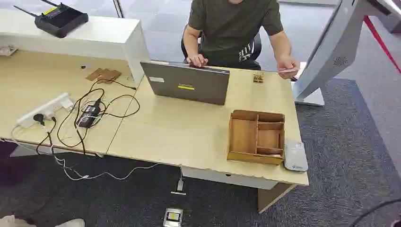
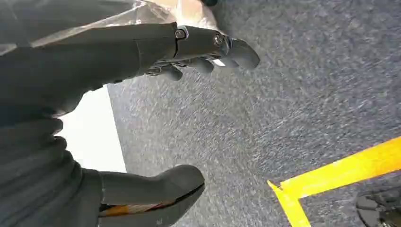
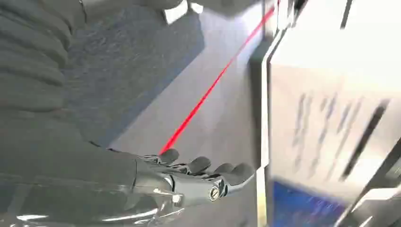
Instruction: Pass the card to the sensor for recognition and then transmit it.
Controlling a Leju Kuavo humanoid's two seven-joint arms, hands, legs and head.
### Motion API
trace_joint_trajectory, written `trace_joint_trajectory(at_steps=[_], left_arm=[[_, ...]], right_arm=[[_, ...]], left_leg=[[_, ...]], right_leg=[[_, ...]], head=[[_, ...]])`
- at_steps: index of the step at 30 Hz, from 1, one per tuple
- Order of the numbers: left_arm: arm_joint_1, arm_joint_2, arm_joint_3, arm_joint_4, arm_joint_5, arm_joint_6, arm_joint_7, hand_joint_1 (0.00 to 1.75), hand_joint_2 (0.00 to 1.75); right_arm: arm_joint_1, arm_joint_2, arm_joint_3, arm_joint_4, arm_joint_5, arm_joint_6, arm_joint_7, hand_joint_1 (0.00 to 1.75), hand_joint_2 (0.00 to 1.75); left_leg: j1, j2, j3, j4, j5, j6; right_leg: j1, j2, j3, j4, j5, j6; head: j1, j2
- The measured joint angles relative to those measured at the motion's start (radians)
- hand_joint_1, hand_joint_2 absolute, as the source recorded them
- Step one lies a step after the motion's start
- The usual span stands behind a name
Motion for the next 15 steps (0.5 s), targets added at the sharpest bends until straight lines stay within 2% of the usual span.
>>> trace_joint_trajectory(at_steps=[4, 8, 11, 15], left_arm=[[-0.025, -0.004, -0.004, -0.001, -0.019, -0.033, 0.006, 0.00, 1.75], [-0.051, -0.010, -0.013, -0.002, -0.040, -0.066, 0.022, 0.00, 1.75], [-0.067, -0.017, -0.018, -0.005, -0.053, -0.086, 0.038, 0.00, 1.75], [-0.084, -0.026, -0.024, -0.006, -0.061, -0.095, 0.072, 0.00, 1.75]], right_arm=[[-0.126, -0.027, 0.190, -0.017, 0.239, 0.143, 0.144, 0.00, 1.75], [-0.256, -0.034, 0.379, 0.008, 0.445, 0.231, 0.232, 0.00, 1.75], [-0.326, -0.027, 0.489, 0.049, 0.573, 0.298, 0.271, 0.00, 1.75], [-0.404, -0.005, 0.617, 0.137, 0.682, 0.343, 0.273, 0.00, 1.75]], left_leg=[[0.000, 0.000, -0.004, 0.000, 0.006, 0.000], [0.002, -0.001, -0.007, 0.000, 0.008, -0.001], [0.002, -0.001, -0.008, 0.000, 0.008, -0.001], [0.002, -0.001, -0.008, 0.000, 0.008, -0.001]], right_leg=[[0.000, -0.001, -0.004, 0.001, 0.003, 0.000], [0.001, -0.001, -0.008, 0.002, 0.005, 0.000], [0.001, -0.002, -0.009, 0.002, 0.005, 0.000], [0.001, -0.002, -0.009, 0.002, 0.005, 0.000]], head=[[0.000, 0.000], [0.000, 0.000], [0.000, 0.000], [0.000, 0.000]])
